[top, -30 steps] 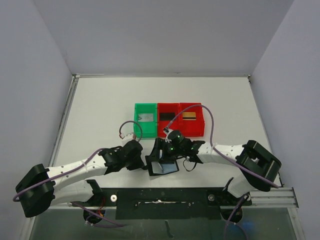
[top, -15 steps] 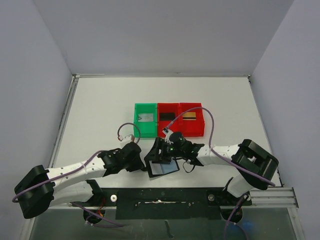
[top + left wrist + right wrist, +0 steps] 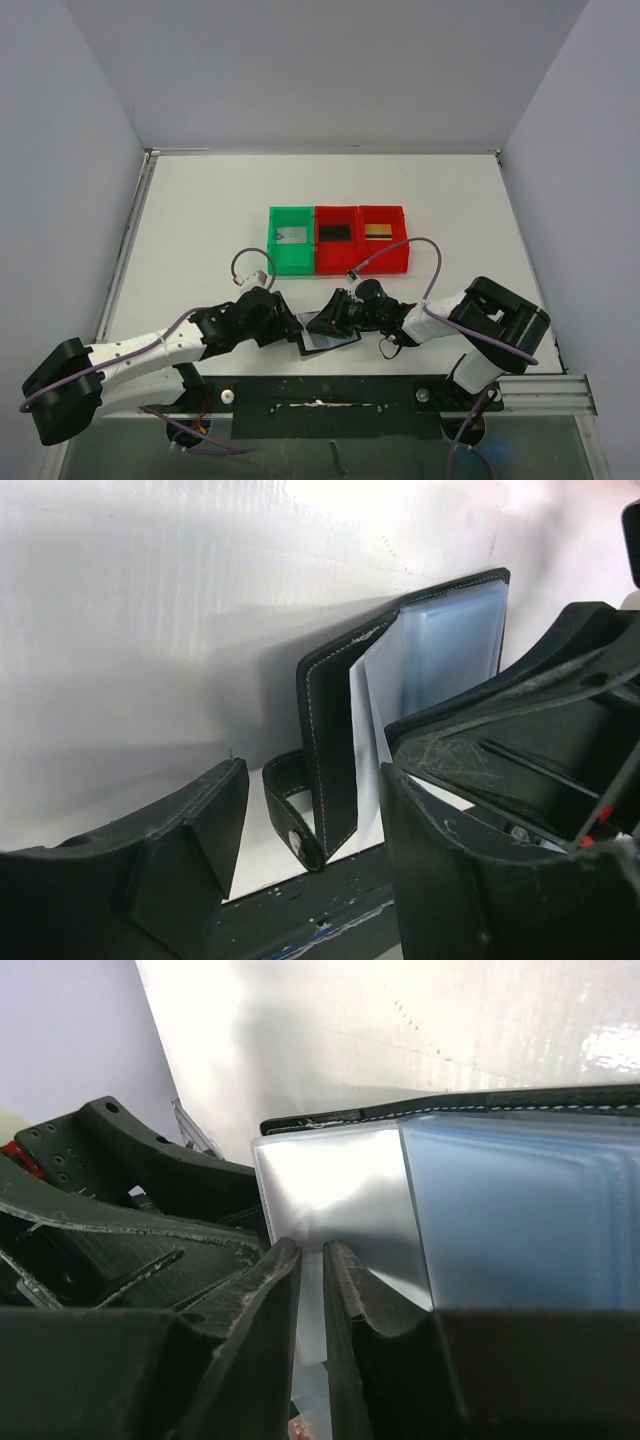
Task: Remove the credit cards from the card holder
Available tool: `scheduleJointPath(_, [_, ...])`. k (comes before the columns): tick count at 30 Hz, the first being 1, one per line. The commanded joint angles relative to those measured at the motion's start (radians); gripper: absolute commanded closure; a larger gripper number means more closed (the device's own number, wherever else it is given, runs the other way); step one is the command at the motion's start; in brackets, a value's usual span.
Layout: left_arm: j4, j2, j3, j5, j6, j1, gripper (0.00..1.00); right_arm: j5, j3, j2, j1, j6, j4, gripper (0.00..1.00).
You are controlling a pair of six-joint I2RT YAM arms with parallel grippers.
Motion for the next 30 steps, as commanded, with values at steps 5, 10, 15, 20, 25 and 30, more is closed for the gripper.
scheduleJointPath(5, [0.21,0.009,-0.058,0.072,-0.08,0.012,0.42,0.04,0.023,-0.013,0.001,0.022,-0.028,0.9])
scheduleJointPath(10, [0.272,0.005,-0.093,0.085,-0.119,0.03,0.38,0.034,0.037,0.0,0.001,0.014,-0.06,0.97])
scheduleJointPath(15, [0.322,-0.014,-0.128,0.108,-0.147,0.07,0.37,0.027,0.05,0.013,0.001,0.006,-0.09,0.99])
scheduleJointPath(20, [0.328,-0.015,-0.134,0.116,-0.153,0.083,0.37,0.03,0.083,0.012,0.002,-0.022,-0.155,1.0])
scheduleJointPath(25, [0.351,0.04,-0.128,0.144,-0.136,0.088,0.44,0.055,0.11,-0.015,0.006,-0.058,-0.215,1.0])
scheduleJointPath(30, [0.338,0.089,-0.1,0.157,-0.105,0.09,0.6,0.094,0.124,-0.062,0.008,-0.093,-0.296,0.98])
